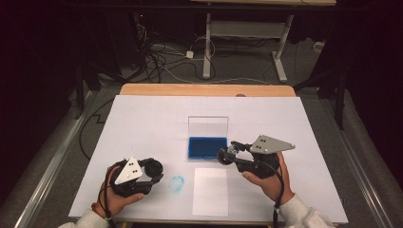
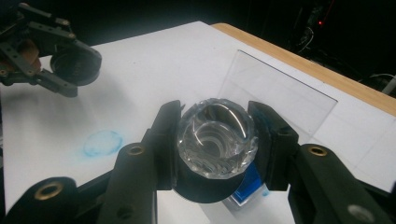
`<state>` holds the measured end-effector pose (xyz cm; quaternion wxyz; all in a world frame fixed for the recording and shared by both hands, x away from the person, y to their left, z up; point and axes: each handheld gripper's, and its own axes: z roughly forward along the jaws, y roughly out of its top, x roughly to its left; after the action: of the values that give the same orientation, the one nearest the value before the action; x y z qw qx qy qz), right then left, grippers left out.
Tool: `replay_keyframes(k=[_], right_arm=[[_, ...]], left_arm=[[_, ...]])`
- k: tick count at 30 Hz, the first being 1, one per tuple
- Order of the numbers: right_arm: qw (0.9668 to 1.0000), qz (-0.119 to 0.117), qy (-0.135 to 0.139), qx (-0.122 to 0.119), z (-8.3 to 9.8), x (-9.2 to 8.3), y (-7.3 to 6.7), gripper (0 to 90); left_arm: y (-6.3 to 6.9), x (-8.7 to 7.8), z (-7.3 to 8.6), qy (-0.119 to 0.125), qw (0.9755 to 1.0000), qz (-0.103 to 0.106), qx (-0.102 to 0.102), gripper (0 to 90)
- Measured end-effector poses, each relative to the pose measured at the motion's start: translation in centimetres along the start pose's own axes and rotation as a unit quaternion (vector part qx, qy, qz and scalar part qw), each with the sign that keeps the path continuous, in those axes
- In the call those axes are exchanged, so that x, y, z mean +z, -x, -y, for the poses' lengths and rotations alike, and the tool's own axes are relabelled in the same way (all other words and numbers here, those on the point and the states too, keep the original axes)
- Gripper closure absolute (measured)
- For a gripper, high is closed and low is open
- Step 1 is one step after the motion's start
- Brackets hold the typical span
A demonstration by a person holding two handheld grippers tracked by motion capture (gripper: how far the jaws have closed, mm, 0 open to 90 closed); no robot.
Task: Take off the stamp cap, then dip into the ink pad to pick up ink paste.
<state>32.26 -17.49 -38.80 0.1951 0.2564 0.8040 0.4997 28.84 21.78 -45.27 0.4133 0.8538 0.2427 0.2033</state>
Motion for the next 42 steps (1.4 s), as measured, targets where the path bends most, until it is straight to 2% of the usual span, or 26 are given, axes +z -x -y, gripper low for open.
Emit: replay_keyframes(k=[4,6,10,26,30,34,42], right_arm=[[1.0000,0.006,-0.004,-0.003,0.0,-0.1,0.4,57.2],[0.9997,0.018,-0.008,-0.011,-0.1,-0.2,0.5,57.2],[0.9997,0.023,-0.007,-0.004,-0.1,-0.3,0.9,57.1],[0.9995,0.026,-0.016,0.003,0.1,0.0,1.4,57.1],[0.9995,0.023,-0.023,0.001,0.2,0.5,1.4,57.1],[0.9992,0.024,-0.032,-0.001,0.2,1.2,1.3,57.1],[0.9982,0.028,-0.048,-0.020,-1.2,2.2,1.0,57.1]], left_arm=[[-0.3,0.2,0.1,-0.004,1.0000,-0.007,0.001,36.8],[-0.4,0.3,0.2,-0.003,1.0000,-0.001,-0.005,36.8],[-0.3,0.4,0.2,-0.003,1.0000,0.003,-0.003,36.8],[-0.2,0.5,0.1,-0.006,0.9999,0.000,-0.010,36.8],[-0.3,0.5,0.2,-0.009,0.9999,-0.005,-0.008,36.8],[-0.4,0.5,0.3,-0.013,0.9998,-0.010,-0.015,36.8],[-0.5,0.7,0.1,-0.015,0.9997,-0.009,-0.014,36.8]])
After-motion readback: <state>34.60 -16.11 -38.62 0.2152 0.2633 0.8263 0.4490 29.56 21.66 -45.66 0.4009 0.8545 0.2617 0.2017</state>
